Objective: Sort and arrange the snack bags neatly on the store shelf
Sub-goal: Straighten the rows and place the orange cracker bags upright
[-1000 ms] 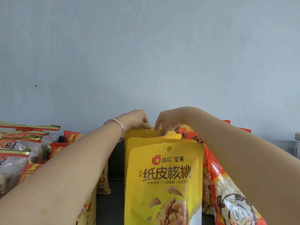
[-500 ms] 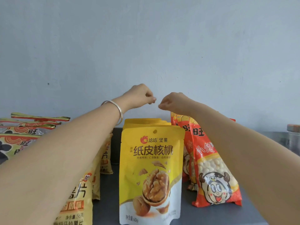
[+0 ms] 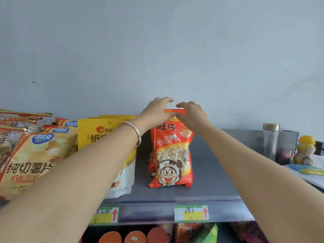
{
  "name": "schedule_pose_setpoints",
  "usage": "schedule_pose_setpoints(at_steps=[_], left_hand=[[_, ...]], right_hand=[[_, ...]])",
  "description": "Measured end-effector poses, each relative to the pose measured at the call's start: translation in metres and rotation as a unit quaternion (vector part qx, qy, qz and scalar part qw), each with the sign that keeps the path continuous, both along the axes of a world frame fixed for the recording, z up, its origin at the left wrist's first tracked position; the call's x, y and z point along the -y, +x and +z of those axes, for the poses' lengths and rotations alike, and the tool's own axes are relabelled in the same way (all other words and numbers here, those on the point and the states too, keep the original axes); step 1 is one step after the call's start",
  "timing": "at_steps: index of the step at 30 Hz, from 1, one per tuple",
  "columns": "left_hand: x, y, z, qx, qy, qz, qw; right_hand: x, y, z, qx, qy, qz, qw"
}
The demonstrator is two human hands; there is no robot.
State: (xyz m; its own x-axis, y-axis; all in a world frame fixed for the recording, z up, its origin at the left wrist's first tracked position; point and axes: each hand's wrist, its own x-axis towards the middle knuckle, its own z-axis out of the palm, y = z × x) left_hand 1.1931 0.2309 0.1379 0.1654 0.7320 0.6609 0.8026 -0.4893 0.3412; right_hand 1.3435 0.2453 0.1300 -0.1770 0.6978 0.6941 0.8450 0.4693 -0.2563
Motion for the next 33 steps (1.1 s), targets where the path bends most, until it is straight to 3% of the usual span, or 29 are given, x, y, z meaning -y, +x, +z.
schedule_pose_setpoints(at_steps=[5, 11, 14, 17, 20, 22, 25, 27, 29, 33], left_hand=[[-0.006, 0.030, -0.061, 0.103, 0.012, 0.023, 0.994], [-0.014, 0.047, -0.135, 0.272, 0.029, 0.019, 0.962], [-0.016, 0.050, -0.152, 0.294, 0.067, 0.014, 0.954], [-0.024, 0.046, -0.158, 0.270, 0.094, 0.108, 0.952], [-0.036, 0.036, -0.161, 0.319, 0.013, 0.132, 0.938], [-0.045, 0.028, -0.161, 0.426, -0.076, 0.063, 0.899], [-0.063, 0.020, -0.160, 0.594, -0.174, -0.010, 0.785], [-0.075, 0.017, -0.159, 0.659, -0.225, -0.047, 0.716], [-0.084, 0.016, -0.157, 0.683, -0.252, -0.062, 0.682], [-0.100, 0.011, -0.151, 0.677, -0.314, -0.127, 0.653]], right_hand=[[-0.005, 0.023, -0.040, -0.062, -0.057, 0.006, 0.996], [-0.013, 0.026, -0.098, -0.225, -0.133, 0.035, 0.965], [-0.020, 0.023, -0.119, -0.277, -0.180, 0.046, 0.943], [-0.029, 0.021, -0.131, -0.348, -0.213, 0.076, 0.910], [-0.036, 0.016, -0.136, -0.408, -0.236, 0.124, 0.873], [-0.040, 0.012, -0.138, -0.445, -0.247, 0.170, 0.843], [-0.046, 0.009, -0.139, -0.475, -0.262, 0.238, 0.806], [-0.051, 0.009, -0.141, -0.482, -0.278, 0.265, 0.787], [-0.056, 0.012, -0.143, -0.486, -0.295, 0.280, 0.774], [-0.063, 0.017, -0.147, -0.486, -0.315, 0.304, 0.757]])
